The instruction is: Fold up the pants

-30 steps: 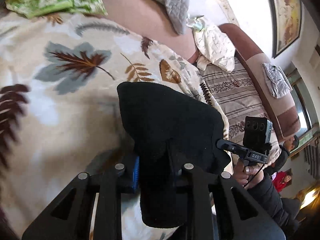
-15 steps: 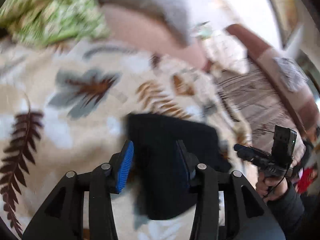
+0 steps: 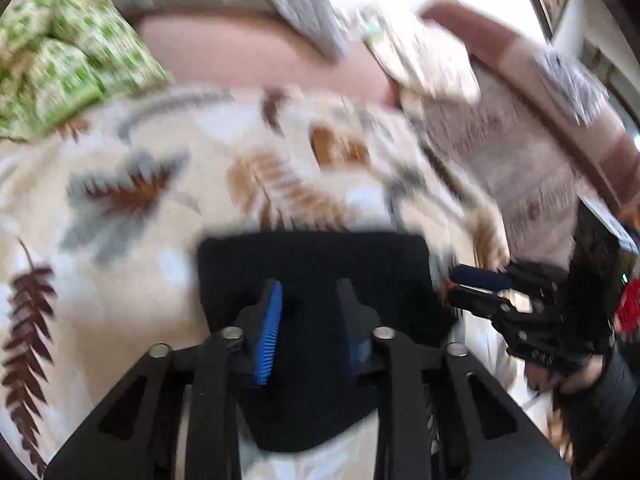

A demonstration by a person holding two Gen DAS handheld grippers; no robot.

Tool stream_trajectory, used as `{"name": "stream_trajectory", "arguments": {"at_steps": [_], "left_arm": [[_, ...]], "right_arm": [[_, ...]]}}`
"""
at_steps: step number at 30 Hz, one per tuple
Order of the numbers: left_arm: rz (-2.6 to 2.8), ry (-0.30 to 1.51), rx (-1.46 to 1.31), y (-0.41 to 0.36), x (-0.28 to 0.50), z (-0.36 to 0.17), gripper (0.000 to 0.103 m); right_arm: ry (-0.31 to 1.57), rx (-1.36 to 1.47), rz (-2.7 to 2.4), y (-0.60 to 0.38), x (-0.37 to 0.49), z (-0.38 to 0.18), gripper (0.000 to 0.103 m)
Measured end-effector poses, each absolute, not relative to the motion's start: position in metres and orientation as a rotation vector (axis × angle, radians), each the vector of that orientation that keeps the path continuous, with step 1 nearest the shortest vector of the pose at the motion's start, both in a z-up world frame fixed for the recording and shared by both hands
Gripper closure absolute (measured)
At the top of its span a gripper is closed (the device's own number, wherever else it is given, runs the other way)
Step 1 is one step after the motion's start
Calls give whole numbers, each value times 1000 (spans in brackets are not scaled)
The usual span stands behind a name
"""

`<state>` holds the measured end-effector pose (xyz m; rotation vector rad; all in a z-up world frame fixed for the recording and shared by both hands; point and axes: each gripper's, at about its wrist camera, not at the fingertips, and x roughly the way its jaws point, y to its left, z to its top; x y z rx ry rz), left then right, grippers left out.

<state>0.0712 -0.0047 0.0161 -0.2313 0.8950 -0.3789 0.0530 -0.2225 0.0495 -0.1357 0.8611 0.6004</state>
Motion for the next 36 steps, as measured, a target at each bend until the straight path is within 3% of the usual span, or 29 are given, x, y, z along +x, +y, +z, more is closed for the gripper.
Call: {"name": "stream_trajectory", "arguments": {"at_steps": [3,5,7,11,13,14,15,16,18,23,26,36], "left_arm": [[-305,973,-276,-10,100,-6,70],[-267,1031,-270,-15,107,-30,70],[-250,1004,-251,-22,103,-37,70],[-226,956,-201,-28,92,-26,69],[-210,928,-218,-26,80,-16,60],[-200,908,-212,-26,73,-11,49],[-183,884,-193,-28,62,-4,38],[-162,853,-168,-33,47,3,34],[-157,827,-160,-36,31,10,15],[-127,827,-142,-49,-11,11,13],[-104,817,-82,-54,-27,5,0],[-71,832,-76,-54,-29,0,0]], "right_arm": [[809,-92,470,-220,82,50,77],[907,-101,442,-216,100,22,76],[1001,-109,422,-214,108,-15,77],[974,-28,415,-228,100,0,75],[960,6,401,-236,87,21,72],[944,22,400,-238,77,31,68],[926,38,398,-239,67,41,55],[897,51,389,-239,52,52,39],[836,69,373,-236,16,76,26],[796,172,385,-225,-42,96,21],[765,197,361,-217,-66,86,21],[802,318,214,-238,-67,60,21]]}}
